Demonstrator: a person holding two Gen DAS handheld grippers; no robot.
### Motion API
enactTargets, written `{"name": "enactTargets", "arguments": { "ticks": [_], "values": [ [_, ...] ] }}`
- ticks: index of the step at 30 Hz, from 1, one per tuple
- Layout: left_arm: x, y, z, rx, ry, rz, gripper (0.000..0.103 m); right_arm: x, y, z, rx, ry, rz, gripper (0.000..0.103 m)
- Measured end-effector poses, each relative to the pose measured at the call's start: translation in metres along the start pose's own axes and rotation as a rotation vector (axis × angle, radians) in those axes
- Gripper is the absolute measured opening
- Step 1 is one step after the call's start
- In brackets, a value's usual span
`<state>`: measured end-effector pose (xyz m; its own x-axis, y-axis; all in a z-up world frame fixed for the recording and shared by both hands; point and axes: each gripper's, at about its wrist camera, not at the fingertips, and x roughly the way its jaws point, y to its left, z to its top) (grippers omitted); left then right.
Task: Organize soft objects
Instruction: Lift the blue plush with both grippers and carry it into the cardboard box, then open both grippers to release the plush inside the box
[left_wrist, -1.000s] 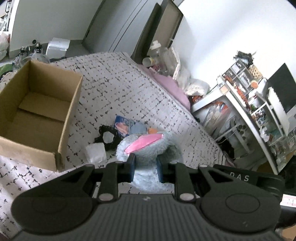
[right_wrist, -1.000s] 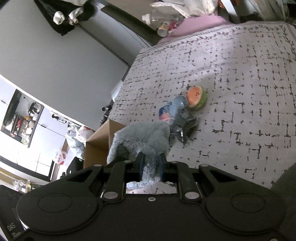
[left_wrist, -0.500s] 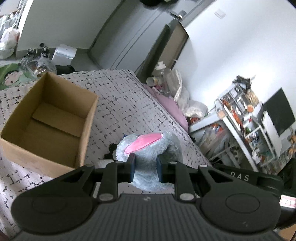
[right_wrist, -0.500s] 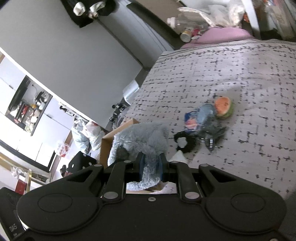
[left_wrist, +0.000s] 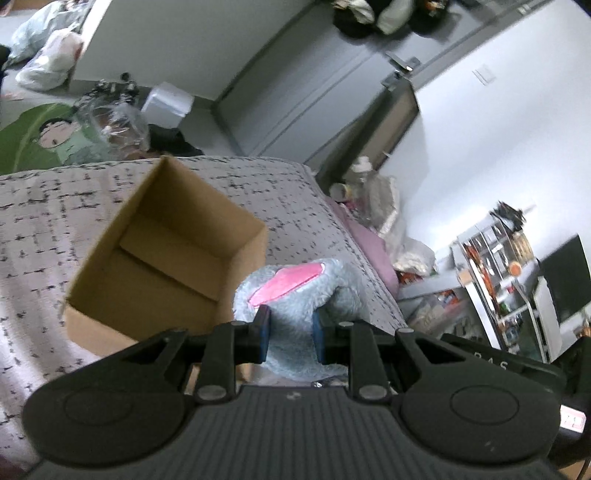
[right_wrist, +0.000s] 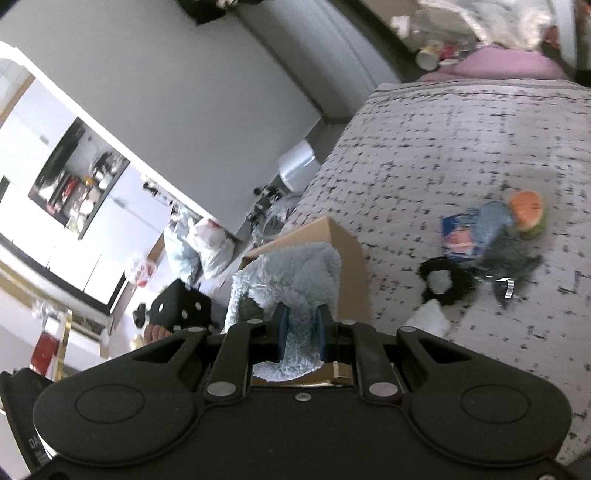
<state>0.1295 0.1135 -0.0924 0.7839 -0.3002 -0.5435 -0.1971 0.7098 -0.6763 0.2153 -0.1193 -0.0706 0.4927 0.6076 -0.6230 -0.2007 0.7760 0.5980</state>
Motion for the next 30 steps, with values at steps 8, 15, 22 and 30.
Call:
{"name": "enactTargets", "arguments": {
  "ticks": [8, 15, 22, 30],
  "values": [
    [0.002, 0.031, 0.014, -0.052, -0.011, 0.047, 0.022, 0.037, 0.019, 0.0, -0.043, 0.049, 0.017, 0.016],
    [0.014, 0.057, 0.018, -0.108, 0.014, 0.116, 0.022, 0.07, 0.019, -0.005, -0.029, 0.113, -0.003, 0.016],
    [0.023, 0.072, 0.021, -0.145, 0.04, 0.197, 0.023, 0.098, 0.023, -0.011, -0.042, 0.161, -0.023, 0.016],
    [0.028, 0.08, 0.022, -0.154, 0.051, 0.288, 0.027, 0.112, 0.021, -0.015, -0.025, 0.211, -0.062, 0.024]
  ]
}}
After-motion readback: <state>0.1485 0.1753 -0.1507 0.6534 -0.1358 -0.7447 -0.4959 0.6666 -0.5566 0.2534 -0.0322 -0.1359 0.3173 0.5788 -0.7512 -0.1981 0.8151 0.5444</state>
